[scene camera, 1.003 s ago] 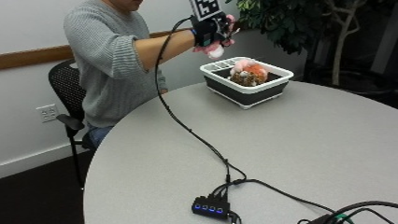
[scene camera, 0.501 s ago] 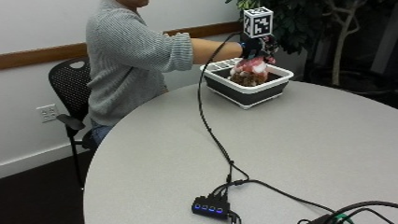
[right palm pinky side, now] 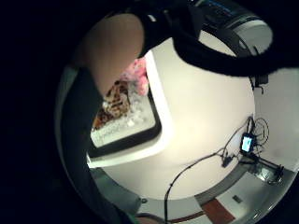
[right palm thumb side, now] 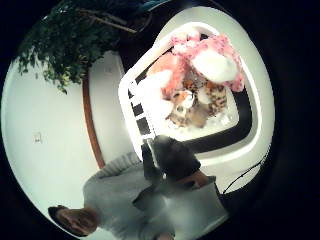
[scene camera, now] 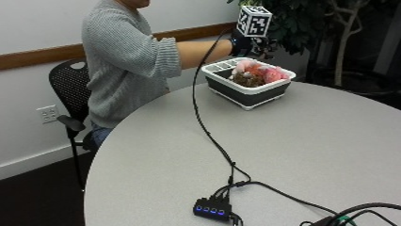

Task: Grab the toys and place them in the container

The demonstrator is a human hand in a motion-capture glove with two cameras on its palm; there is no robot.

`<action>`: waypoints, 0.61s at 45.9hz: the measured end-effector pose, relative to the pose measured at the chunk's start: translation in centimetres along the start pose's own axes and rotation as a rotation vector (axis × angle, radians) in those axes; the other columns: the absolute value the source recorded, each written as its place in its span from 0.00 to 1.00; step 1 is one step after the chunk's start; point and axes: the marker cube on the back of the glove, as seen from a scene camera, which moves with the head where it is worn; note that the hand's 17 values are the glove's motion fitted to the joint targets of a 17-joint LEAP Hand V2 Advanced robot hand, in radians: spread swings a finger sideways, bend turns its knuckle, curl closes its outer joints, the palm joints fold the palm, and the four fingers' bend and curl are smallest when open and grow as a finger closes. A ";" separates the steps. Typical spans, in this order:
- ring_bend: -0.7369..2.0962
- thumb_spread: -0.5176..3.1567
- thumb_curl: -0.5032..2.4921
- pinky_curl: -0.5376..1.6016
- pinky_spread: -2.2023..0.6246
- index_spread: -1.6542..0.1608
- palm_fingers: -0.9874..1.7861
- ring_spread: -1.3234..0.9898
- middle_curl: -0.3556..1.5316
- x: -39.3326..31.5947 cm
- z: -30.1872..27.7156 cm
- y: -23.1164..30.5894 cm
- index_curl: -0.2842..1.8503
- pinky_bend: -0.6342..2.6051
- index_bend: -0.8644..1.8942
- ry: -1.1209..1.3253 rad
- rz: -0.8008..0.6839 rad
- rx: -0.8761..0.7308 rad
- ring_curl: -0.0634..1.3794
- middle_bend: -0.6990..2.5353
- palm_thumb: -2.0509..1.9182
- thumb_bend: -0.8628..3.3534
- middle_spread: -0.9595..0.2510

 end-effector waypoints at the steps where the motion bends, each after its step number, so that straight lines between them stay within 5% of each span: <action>1: 0.35 0.45 0.36 0.45 0.79 0.73 0.20 0.55 0.36 0.2 -0.1 0.7 0.27 0.52 0.34 0.004 -0.004 0.001 0.30 0.23 0.51 0.20 0.72; 8: 0.34 0.47 0.33 0.43 0.80 0.73 0.23 0.56 0.33 1.9 -0.2 8.3 0.26 0.50 0.34 0.011 -0.027 0.010 0.29 0.24 0.50 0.19 0.73; 14: 0.34 0.48 0.31 0.42 0.80 0.73 0.26 0.56 0.32 7.8 0.8 21.6 0.24 0.49 0.34 -0.032 -0.019 0.059 0.29 0.25 0.50 0.19 0.72; 28: 0.32 0.49 0.27 0.41 0.80 0.72 0.29 0.56 0.32 12.3 7.1 41.5 0.24 0.46 0.36 0.003 0.396 0.159 0.29 0.26 0.50 0.19 0.70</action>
